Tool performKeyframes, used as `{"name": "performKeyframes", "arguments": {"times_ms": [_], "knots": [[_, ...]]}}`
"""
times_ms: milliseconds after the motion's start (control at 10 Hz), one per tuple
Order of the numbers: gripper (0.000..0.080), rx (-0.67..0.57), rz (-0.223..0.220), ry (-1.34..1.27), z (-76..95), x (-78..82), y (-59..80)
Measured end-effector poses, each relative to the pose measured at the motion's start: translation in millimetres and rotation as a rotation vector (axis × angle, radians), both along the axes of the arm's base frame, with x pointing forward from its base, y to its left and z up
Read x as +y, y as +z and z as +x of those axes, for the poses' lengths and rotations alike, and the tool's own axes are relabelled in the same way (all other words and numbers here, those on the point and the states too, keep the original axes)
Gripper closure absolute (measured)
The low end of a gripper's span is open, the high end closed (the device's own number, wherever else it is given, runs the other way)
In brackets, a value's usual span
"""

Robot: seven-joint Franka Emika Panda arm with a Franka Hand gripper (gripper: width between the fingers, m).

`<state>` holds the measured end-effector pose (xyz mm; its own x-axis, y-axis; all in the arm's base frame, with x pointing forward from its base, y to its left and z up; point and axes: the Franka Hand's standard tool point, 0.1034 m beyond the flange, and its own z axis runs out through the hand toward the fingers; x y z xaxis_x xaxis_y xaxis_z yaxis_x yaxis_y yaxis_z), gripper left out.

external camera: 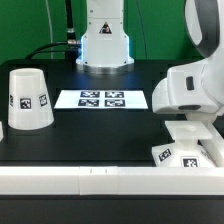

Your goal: Assemble lamp

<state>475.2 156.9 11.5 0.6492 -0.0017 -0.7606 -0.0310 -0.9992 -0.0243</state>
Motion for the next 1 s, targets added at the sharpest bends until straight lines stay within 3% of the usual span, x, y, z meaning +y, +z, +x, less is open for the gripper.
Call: {"name": "performKeyframes", "arguments": {"times_ms": [300,400,500,800,900,1000], "knots": [[0.01,0.002,-0.002,-0.001,-4.3,-0.9,-4.8],[0.0187,0.002,-0.002,-0.002,-4.2,-1.1,-4.9],[0.0225,0.002,-0.002,-0.002,-4.0,-1.4,-4.9],[0.0225,-0.001,-0.001,-0.005,-2.3,-2.9,-3.8],[0.0225,-0.005,0.004,-0.002,-0.4,-4.5,-1.0],[0.0225,-0.01,0.022,0.009,4.4,-9.7,11.3]]}}
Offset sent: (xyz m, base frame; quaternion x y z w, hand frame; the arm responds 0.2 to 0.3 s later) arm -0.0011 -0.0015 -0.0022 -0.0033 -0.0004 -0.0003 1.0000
